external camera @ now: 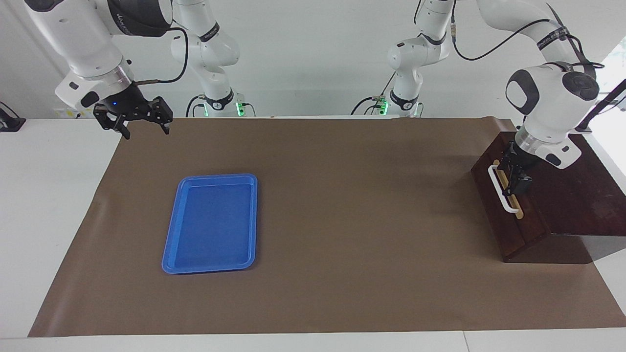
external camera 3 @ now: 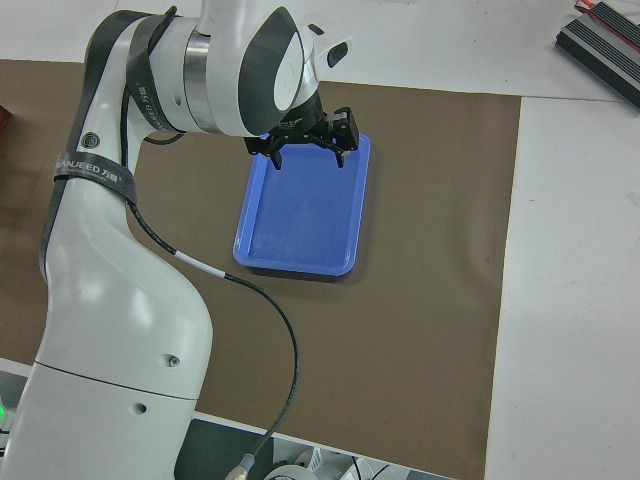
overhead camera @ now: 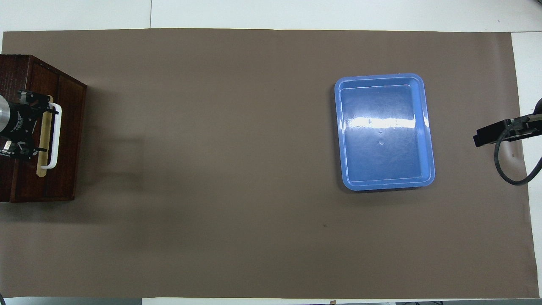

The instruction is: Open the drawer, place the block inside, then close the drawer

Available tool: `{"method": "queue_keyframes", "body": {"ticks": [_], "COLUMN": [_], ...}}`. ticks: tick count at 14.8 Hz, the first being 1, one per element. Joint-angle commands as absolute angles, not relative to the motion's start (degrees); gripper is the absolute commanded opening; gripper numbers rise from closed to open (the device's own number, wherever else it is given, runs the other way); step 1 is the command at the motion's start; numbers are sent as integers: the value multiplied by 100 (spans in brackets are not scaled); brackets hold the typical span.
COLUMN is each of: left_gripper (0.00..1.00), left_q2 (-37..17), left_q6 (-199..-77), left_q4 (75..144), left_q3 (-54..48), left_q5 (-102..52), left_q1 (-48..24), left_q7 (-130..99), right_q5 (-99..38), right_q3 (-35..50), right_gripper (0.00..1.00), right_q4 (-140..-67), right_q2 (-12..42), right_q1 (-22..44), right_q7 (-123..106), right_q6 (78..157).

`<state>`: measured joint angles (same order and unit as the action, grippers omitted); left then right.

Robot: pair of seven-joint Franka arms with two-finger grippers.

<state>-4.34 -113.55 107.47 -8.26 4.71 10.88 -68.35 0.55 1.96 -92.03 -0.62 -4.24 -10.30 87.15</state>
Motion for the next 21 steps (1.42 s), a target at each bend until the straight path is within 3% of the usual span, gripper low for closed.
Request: {"method": "queue_keyframes", "body": {"ticks": [1,5,8,21], "left_gripper": [100,100,100,100], "left_q2": [252,124,202,-202], "left_q6": [-10471,-9284,-8861,-8832], "left_q4": [10705,9863,9861,9307], "left_q3": [-791,-861,-879,-782], "left_q5": [493,37,9,-88], "left_q1": [616,589,598,255], "left_q7": [-6026,-3486,-2122,-537], "right_q5": [167,167,167,167], "right_q3": [308,316,308,316], "right_gripper": [100,100,100,100], "right_q4": [-9299,-9299,-9299,-9299], "right_q2": [-141,-141,-141,-141], "right_q1": [-545,-554,-554,-554], "right_q7": [-958,-958,-958,-958], "right_q6": [8763,8763,8763,8754]}}
